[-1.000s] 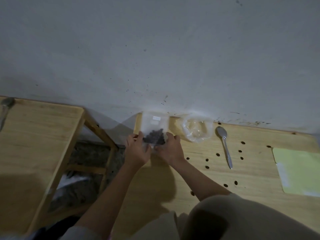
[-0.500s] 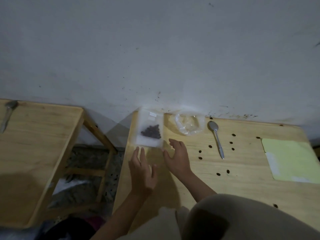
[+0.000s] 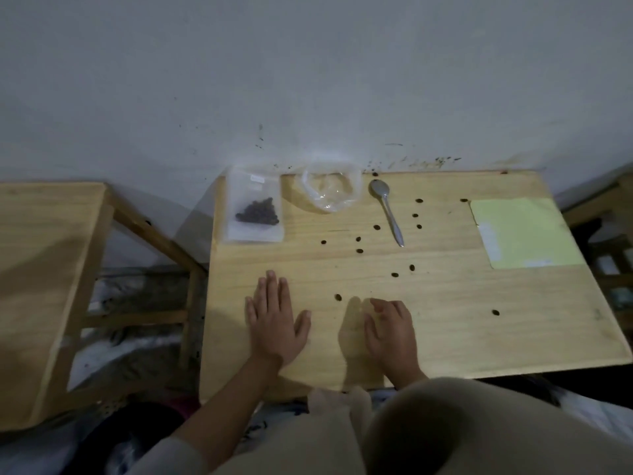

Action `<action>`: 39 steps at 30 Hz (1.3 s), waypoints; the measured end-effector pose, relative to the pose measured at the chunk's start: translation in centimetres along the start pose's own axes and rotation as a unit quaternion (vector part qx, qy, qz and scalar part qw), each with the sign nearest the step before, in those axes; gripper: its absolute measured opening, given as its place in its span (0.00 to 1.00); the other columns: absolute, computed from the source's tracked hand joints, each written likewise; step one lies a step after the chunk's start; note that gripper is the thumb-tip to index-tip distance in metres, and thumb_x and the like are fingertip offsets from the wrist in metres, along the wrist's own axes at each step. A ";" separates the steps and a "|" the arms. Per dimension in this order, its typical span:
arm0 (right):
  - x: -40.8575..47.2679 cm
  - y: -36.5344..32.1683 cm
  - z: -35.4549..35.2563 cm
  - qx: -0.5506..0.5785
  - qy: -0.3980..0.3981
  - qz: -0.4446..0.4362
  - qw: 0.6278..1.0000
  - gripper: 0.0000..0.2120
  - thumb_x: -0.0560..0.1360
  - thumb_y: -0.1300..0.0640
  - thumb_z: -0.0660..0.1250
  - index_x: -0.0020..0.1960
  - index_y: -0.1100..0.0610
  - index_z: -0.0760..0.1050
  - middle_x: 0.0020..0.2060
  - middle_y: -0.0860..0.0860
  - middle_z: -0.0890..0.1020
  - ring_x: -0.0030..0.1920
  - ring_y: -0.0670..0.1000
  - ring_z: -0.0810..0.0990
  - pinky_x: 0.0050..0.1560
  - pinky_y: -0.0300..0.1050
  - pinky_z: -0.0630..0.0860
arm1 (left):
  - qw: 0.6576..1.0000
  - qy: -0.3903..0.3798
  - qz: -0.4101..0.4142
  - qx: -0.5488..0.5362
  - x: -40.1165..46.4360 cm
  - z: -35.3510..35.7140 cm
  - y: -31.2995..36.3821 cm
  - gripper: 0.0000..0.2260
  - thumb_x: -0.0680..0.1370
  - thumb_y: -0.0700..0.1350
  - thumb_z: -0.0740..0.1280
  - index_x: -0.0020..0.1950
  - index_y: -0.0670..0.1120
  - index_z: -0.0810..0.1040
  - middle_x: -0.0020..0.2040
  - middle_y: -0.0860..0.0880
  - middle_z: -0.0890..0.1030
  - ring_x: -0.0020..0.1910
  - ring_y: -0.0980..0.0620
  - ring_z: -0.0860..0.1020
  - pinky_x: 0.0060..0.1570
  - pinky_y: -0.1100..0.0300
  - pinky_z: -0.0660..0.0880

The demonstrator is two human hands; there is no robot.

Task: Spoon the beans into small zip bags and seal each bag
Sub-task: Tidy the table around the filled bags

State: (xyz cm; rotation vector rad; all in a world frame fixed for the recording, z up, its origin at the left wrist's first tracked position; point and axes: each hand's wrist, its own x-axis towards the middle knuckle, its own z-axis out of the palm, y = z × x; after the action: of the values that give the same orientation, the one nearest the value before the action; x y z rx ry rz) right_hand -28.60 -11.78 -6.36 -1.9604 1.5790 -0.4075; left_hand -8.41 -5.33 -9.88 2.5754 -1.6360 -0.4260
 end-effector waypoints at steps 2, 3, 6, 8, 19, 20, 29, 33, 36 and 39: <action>-1.1 1.0 -0.8 -0.015 0.019 0.028 0.999 0.14 0.75 0.57 0.68 0.59 0.59 0.75 0.52 0.55 0.78 0.52 0.51 0.75 0.51 0.39 0.67 | 1.000 0.001 -0.003 -0.001 0.0 0.0 0.0 0.35 0.75 0.63 0.53 0.76 0.42 0.57 0.77 0.42 0.54 0.76 0.42 0.52 0.70 0.41 0.51; -1.7 1.4 -1.2 -0.026 0.023 0.038 0.999 0.14 0.74 0.57 0.68 0.59 0.59 0.75 0.52 0.54 0.78 0.51 0.51 0.75 0.51 0.39 0.67 | 1.000 0.005 -0.002 -0.001 0.0 0.1 -0.1 0.35 0.75 0.62 0.52 0.76 0.42 0.57 0.77 0.42 0.54 0.76 0.42 0.52 0.70 0.40 0.51; -3.5 2.3 -1.6 0.014 0.013 0.091 0.996 0.17 0.73 0.52 0.70 0.60 0.55 0.73 0.51 0.47 0.73 0.52 0.50 0.74 0.52 0.41 0.69 | 1.000 0.010 0.004 -0.006 -0.1 0.1 -0.1 0.35 0.75 0.62 0.52 0.76 0.42 0.57 0.77 0.41 0.54 0.76 0.41 0.52 0.70 0.39 0.51; -4.7 2.8 -1.2 0.024 0.000 0.090 0.996 0.21 0.70 0.49 0.71 0.60 0.53 0.72 0.51 0.45 0.71 0.53 0.48 0.72 0.53 0.43 0.70 | 1.000 0.015 0.007 -0.010 -0.1 0.1 -0.1 0.35 0.75 0.62 0.52 0.75 0.42 0.58 0.77 0.41 0.55 0.75 0.40 0.53 0.70 0.39 0.52; -1.8 0.2 2.2 -0.032 0.024 -0.005 0.999 0.20 0.70 0.48 0.71 0.57 0.57 0.77 0.49 0.56 0.78 0.47 0.56 0.76 0.47 0.54 0.76 | 1.000 0.010 0.012 -0.020 -0.3 -0.2 -0.2 0.35 0.76 0.63 0.51 0.76 0.42 0.55 0.78 0.42 0.51 0.76 0.42 0.49 0.71 0.40 0.49; -0.8 -0.5 2.7 -0.022 0.025 -0.007 0.999 0.20 0.70 0.47 0.70 0.57 0.57 0.77 0.48 0.56 0.78 0.47 0.56 0.77 0.47 0.52 0.75 | 1.000 0.010 0.012 -0.021 -0.3 -0.2 -0.2 0.35 0.76 0.63 0.51 0.76 0.42 0.55 0.78 0.42 0.50 0.76 0.42 0.48 0.71 0.40 0.49; 3.8 -3.2 5.3 0.022 0.038 -0.055 0.998 0.04 0.70 0.61 0.68 0.42 0.61 0.80 0.39 0.56 0.79 0.40 0.57 0.78 0.40 0.54 0.76 | 1.000 0.012 0.009 -0.025 -0.4 -0.5 -0.2 0.35 0.76 0.63 0.53 0.76 0.43 0.56 0.78 0.43 0.52 0.76 0.43 0.50 0.71 0.40 0.51; 3.9 -3.3 4.6 0.057 0.024 -0.034 0.997 0.04 0.75 0.61 0.66 0.44 0.62 0.77 0.41 0.56 0.80 0.42 0.55 0.78 0.44 0.48 0.74 | 1.000 0.013 0.007 -0.024 -0.3 -0.6 -0.1 0.35 0.75 0.62 0.54 0.76 0.43 0.57 0.77 0.42 0.53 0.76 0.42 0.52 0.70 0.39 0.53; 4.6 -4.1 3.8 0.123 0.009 0.012 0.992 0.04 0.77 0.63 0.63 0.48 0.63 0.76 0.44 0.56 0.81 0.44 0.52 0.78 0.45 0.40 0.72 | 1.000 0.015 0.006 -0.026 -0.3 -0.6 -0.1 0.35 0.75 0.62 0.54 0.76 0.43 0.58 0.77 0.42 0.54 0.76 0.42 0.53 0.70 0.39 0.55; 6.4 -5.0 3.3 0.170 0.014 0.021 0.985 0.09 0.76 0.68 0.59 0.51 0.63 0.76 0.44 0.55 0.80 0.44 0.48 0.76 0.44 0.27 0.68 | 0.999 0.015 0.006 -0.031 -0.3 -0.6 -0.1 0.35 0.75 0.63 0.54 0.76 0.43 0.58 0.77 0.43 0.54 0.76 0.43 0.52 0.70 0.39 0.54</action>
State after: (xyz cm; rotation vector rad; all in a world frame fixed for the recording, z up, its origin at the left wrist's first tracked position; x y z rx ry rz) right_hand -21.23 -16.46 -6.66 -1.6640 1.4553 -0.6438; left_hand -8.26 -5.05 -9.31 2.5141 -1.6004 -0.4288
